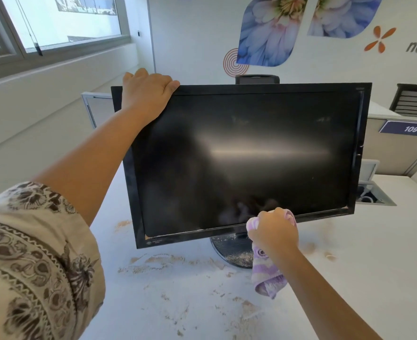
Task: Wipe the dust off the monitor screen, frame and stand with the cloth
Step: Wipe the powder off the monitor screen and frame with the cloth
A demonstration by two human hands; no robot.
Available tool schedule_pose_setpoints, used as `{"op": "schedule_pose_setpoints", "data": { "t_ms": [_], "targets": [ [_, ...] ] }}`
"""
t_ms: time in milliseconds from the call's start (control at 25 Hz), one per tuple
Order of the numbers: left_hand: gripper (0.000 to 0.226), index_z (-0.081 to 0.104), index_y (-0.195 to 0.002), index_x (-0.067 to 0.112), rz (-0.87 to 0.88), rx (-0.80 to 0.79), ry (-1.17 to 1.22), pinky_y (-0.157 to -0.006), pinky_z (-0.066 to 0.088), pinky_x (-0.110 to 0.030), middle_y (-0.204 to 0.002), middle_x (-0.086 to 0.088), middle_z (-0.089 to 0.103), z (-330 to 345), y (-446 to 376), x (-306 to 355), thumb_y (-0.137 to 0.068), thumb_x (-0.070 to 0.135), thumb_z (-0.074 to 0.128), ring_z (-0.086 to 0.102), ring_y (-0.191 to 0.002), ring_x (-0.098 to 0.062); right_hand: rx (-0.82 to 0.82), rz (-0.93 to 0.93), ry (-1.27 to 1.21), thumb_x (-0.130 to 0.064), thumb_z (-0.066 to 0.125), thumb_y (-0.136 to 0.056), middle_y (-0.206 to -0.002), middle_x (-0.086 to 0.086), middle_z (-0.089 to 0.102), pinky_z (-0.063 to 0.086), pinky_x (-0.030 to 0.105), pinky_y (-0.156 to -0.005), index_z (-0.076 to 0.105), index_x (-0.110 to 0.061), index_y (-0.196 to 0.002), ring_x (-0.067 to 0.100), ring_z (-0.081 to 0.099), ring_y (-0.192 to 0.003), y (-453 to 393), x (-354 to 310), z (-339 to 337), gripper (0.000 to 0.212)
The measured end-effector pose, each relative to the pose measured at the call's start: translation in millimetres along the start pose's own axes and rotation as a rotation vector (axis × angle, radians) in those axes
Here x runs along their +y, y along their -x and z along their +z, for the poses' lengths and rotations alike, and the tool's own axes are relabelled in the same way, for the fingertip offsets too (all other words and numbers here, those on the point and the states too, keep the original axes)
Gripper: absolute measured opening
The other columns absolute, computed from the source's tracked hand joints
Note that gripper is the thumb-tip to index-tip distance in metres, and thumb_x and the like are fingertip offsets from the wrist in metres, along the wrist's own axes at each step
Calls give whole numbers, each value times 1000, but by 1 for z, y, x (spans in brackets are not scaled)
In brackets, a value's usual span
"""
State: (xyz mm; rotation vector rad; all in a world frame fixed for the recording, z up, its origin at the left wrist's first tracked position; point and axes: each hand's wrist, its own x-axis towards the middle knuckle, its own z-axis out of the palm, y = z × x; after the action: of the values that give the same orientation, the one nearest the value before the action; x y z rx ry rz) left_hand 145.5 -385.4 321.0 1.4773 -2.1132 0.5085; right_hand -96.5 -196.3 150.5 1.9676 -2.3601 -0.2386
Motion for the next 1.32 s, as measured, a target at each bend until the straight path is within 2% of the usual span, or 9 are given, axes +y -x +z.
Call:
{"op": "schedule_pose_setpoints", "data": {
  "t_ms": [240, 440, 680, 840, 960, 1120, 1200, 1280, 1320],
  "targets": [
    [51, 60, -108, 13, -18, -70, -37, -93, 29, -47, -105, -16, 63, -5, 1, 2, -99, 40, 17, 45, -107, -36, -123, 22, -216, -41, 47, -95, -131, 1, 51, 35, 32, -102, 53, -20, -127, 22, 40, -125, 13, -67, -12, 39],
    [50, 56, -114, 14, -19, -141, -55, -94, 29, -48, -110, -17, 61, -9, -2, 1, -99, 39, 16, 43, -111, -37, -180, 40, -223, -32, 60, -88, -126, 8, 48, 43, 33, -92, 56, -19, -123, 24, 43, -119, 16, -114, -16, 38],
    [53, 53, -118, 14, -33, -205, -46, -96, 28, -49, -117, -17, 58, -9, -4, -2, -99, 42, 14, 39, -117, -37, -302, -47, -117, -26, 74, -82, -134, 10, 38, 44, 37, -98, 41, -20, -137, 30, 37, -127, 9, -153, -19, 64],
    [52, 53, -116, 13, -23, -206, -33, -96, 28, -49, -116, -18, 58, -11, -2, -1, -99, 42, 14, 39, -117, -38, -191, -188, -155, -24, 67, -84, -126, 11, 44, 42, 39, -96, 51, -16, -127, 31, 38, -121, 21, -189, -12, 47],
    [51, 53, -116, 13, -26, -203, -33, -95, 28, -47, -116, -17, 58, -14, 2, -3, -99, 42, 15, 40, -116, -37, 8, -306, -410, -14, 57, -87, -119, 17, 51, 40, 40, -83, 62, -11, -107, 36, 47, -110, 42, -206, -11, 21],
    [46, 54, -115, 13, -1, -178, -74, -94, 30, -47, -109, -17, 60, -15, 1, 4, -100, 39, 18, 43, -113, -37, -119, -556, -511, -28, 63, -77, -102, -5, 48, 41, 24, -72, 62, -26, -98, 17, 57, -100, 51, -171, -9, 21],
    [41, 53, -114, 13, 25, -171, -100, -93, 31, -47, -108, -16, 61, -14, -1, 8, -100, 36, 22, 44, -112, -37, -201, -598, -830, -31, 65, -66, -103, -20, 47, 44, 16, -73, 58, -41, -93, 0, 56, -93, 52, -138, -14, 30],
    [40, 54, -112, 12, 25, -165, -96, -92, 32, -47, -105, -16, 61, -12, -2, 6, -100, 35, 22, 44, -111, -37, -164, -550, -1246, -25, 65, -65, -97, -21, 54, 49, 16, -71, 57, -45, -92, 0, 59, -87, 46, -115, -17, 35],
    [40, 54, -111, 12, 20, -160, -91, -92, 32, -47, -105, -15, 62, -11, -2, 3, -100, 35, 22, 44, -110, -37, -128, -486, -1483, -20, 64, -72, -96, -14, 59, 52, 21, -72, 58, -37, -98, 5, 61, -86, 38, -109, -13, 32]
  ]
}}
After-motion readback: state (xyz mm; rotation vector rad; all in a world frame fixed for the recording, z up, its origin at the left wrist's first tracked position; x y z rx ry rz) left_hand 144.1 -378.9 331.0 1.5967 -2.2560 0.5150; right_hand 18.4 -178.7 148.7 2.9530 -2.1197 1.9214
